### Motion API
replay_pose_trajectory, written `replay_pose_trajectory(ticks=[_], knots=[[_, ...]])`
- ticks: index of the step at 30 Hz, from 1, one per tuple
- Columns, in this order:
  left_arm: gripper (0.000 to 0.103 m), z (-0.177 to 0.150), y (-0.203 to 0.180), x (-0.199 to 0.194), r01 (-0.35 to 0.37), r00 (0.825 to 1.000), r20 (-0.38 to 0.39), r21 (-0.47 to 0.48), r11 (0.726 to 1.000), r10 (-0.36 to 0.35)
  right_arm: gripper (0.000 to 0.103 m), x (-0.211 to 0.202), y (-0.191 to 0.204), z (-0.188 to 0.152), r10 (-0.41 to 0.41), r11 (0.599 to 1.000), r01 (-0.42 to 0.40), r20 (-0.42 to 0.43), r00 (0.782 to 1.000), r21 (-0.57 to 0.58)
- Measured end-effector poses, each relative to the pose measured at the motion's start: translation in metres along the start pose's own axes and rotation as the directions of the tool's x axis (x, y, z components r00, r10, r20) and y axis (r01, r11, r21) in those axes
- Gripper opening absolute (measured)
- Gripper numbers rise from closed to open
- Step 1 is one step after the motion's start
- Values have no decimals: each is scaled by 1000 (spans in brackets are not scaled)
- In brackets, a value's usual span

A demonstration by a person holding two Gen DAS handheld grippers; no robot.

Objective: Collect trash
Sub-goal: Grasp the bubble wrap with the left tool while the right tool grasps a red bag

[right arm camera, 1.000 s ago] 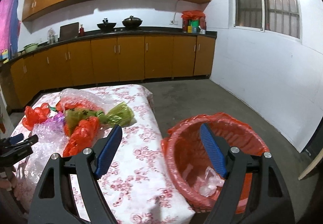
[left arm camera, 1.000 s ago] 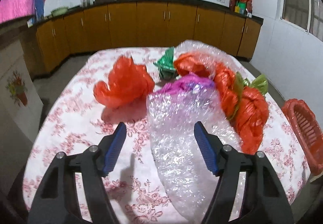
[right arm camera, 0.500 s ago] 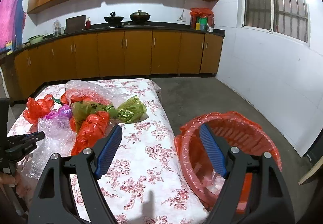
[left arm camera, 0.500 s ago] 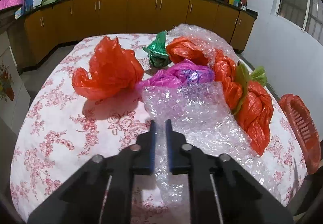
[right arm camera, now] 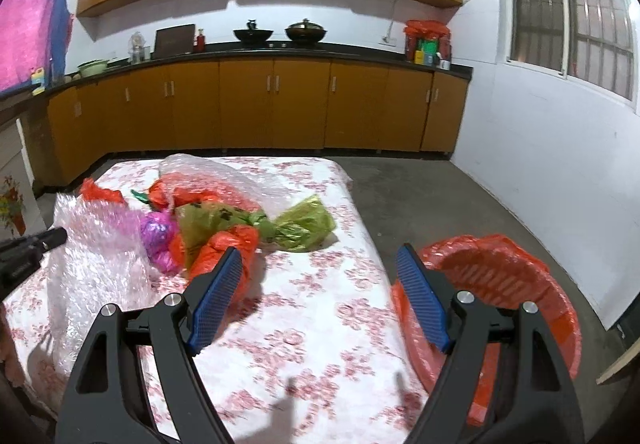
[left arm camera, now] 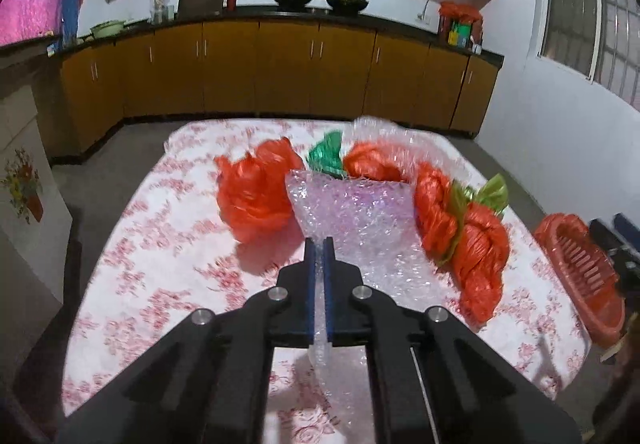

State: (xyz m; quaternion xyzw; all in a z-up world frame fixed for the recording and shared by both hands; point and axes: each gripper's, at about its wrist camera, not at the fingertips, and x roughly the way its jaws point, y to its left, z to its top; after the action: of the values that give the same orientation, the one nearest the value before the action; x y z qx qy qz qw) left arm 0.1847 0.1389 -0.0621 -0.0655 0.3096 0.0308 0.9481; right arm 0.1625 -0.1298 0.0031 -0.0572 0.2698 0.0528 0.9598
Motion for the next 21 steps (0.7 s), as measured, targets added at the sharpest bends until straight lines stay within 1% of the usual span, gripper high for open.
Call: replay_pose_trajectory(ticks=[4,10,14,21], knots=[[5,10,4,-17,9,999,43,-3,1000,-9,79,10,13,3,30,999,-30,-8,1000,-10],[5,20,4,-26,15,997,74,-7,1000,-14,79,34,31,3,74,997,-74,-40,996,7],[5,24,6,-30,11,996,90,-5,1000,-11,79,54,39,2,103,994,-101,-80,991,31],[5,28,9,-31,12,995,104,-2,1000,-12,78,85,52,-3,126,992,-125,-166,978,17]])
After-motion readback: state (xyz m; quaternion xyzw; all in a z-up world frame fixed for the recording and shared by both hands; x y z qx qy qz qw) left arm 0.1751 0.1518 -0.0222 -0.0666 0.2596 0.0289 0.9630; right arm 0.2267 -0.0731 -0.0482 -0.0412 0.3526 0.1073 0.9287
